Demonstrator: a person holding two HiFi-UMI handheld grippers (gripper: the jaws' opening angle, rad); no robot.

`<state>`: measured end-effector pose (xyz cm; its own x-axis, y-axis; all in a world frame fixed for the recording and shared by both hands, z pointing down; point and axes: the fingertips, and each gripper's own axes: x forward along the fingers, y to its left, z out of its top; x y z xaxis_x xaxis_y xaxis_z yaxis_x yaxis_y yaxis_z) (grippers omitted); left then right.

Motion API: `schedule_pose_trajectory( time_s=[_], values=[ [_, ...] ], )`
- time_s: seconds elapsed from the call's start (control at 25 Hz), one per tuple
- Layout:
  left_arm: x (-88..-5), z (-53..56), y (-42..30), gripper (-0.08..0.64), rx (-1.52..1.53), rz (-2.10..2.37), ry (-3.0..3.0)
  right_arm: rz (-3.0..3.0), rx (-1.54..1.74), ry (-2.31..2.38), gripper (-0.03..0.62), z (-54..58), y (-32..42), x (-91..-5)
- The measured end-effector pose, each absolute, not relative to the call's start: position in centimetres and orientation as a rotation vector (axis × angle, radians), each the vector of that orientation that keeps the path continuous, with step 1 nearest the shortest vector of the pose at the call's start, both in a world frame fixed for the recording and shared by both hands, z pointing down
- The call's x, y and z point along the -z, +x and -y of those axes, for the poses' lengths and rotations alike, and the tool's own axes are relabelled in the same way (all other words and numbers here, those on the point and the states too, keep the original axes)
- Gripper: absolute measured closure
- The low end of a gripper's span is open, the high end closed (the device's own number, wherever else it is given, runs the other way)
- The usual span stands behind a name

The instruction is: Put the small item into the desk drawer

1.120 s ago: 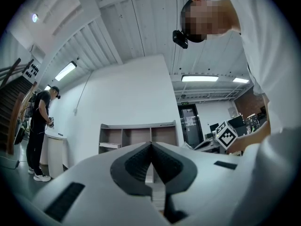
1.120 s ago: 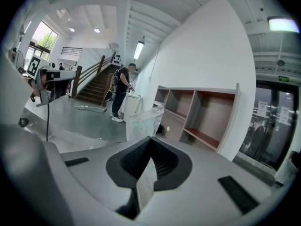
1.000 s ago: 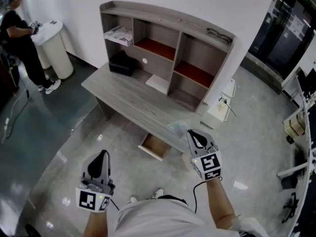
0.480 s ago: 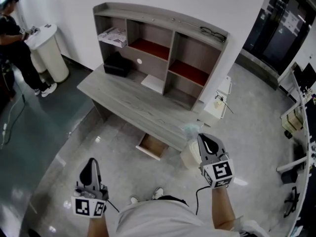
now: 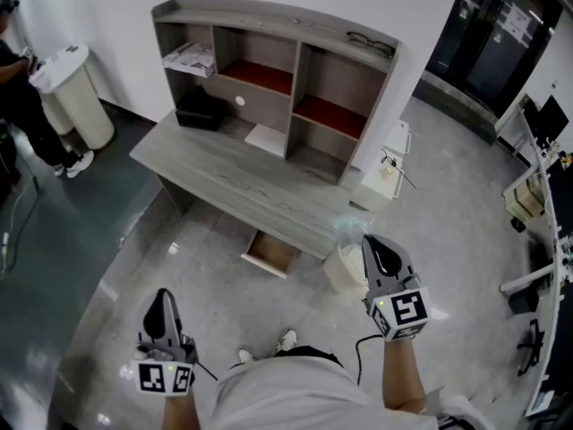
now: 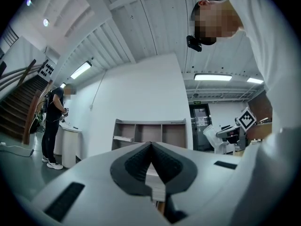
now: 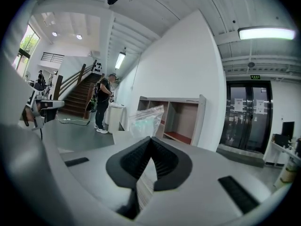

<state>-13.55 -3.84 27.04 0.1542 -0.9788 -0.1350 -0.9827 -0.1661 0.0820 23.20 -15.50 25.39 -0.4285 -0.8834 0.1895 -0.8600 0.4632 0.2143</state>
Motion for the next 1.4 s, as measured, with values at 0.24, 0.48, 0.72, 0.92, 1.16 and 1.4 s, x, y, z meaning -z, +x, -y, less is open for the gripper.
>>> schedule_pose_trajectory(
  time_s=[0.24,0.48,0.72,0.92,1.16,1.4],
  values=[
    [-26.4,3.2,-13.4,0.543,-0.254,-1.973,-2.382,2.455,0.138,1.472,0.569,14.3,21.9,-25.1],
    [-26.7,2.5,-13.5,0.543,-0.257,-1.958,-2.395,2.473,0.140,1.453,0.569,13.2,20.6,-25.1],
    [-27.0,1.3,-14.1,0.543,-0.257,-1.946,-2.413,2.481,0.134,1.453,0.569,11.6,19.4,-25.2],
    [-27.2,0.2,-14.5,0.543,-0.269,-1.936,-2.426,2.475,0.130,1.454,0.569,10.2,18.7,-25.4],
    [-27.5,-0.9,-15.2,0.543,-0.273,-1.924,-2.440,2.473,0.133,1.452,0.569,9.0,17.5,-25.7],
    [-27.7,-2.0,-16.1,0.543,-0.271,-1.924,-2.444,2.475,0.137,1.449,0.569,7.9,16.4,-25.8]
  ],
)
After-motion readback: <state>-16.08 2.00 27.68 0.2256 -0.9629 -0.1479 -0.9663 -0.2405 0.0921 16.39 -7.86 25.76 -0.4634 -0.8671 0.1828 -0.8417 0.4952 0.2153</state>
